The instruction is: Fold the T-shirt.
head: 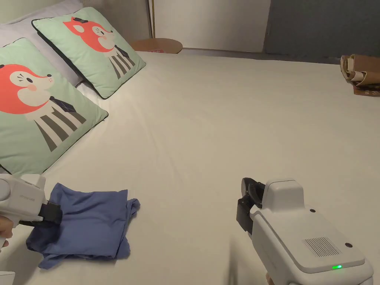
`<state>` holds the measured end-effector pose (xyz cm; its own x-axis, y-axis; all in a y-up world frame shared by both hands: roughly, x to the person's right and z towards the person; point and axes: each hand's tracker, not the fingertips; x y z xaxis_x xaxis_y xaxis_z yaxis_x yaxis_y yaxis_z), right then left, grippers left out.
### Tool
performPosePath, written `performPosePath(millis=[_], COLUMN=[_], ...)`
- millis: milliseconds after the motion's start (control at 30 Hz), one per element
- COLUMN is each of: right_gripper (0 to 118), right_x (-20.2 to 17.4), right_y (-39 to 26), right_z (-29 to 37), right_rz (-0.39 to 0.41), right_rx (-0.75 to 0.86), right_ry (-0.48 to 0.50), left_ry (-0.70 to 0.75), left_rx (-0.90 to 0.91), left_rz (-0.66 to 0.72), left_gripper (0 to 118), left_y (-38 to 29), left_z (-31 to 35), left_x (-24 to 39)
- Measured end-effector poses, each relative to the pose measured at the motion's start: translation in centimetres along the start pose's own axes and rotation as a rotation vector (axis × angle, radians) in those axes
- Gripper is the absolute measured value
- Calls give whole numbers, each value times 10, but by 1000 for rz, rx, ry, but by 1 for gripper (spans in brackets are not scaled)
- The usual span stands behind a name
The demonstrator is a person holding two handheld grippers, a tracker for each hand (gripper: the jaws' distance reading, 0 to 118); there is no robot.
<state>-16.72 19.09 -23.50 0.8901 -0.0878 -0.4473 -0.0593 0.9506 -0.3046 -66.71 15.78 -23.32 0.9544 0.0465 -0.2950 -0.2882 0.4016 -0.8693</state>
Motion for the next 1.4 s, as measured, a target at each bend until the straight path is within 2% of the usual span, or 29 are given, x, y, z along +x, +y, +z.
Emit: performPosePath(millis=[133,233,267,300,333,367,400,433,633,867,1100,1400], right_gripper=[0,0,0,0,0,0,0,0,0,0,0,0], right_x=[-4,-6,-5,-4,-3,-2,-1,1,12,28,53,93], right_y=[1,3,3,6,7,8,9,8,15,32,58,77], right_z=[-5,-1,-1,1,2,3,4,4,21,53,90,141], right_rz=[5,14,14,14,17,22,26,26,9,-2,26,70], right_rx=[-7,-5,-7,-7,-7,-6,-6,-4,21,85,167,253], right_ry=[3,-4,-4,-6,-8,-10,-14,-16,-29,-50,-92,-164], left_ry=[104,93,72,77,93,111,121,116,100,106,57,-20], left_rx=[-2,9,11,32,65,77,94,106,279,550,857,1125], left_rz=[29,46,70,84,78,81,100,103,98,9,-101,-108], left_gripper=[12,14,24,42,68,99,111,106,107,107,106,106], left_y=[11,12,11,9,8,8,17,18,24,13,-22,-77], left_z=[-6,-4,-4,-3,-2,0,-3,1,51,125,189,207], left_x=[-41,-53,-53,-52,-51,-50,-60,-60,-27,67,180,286])
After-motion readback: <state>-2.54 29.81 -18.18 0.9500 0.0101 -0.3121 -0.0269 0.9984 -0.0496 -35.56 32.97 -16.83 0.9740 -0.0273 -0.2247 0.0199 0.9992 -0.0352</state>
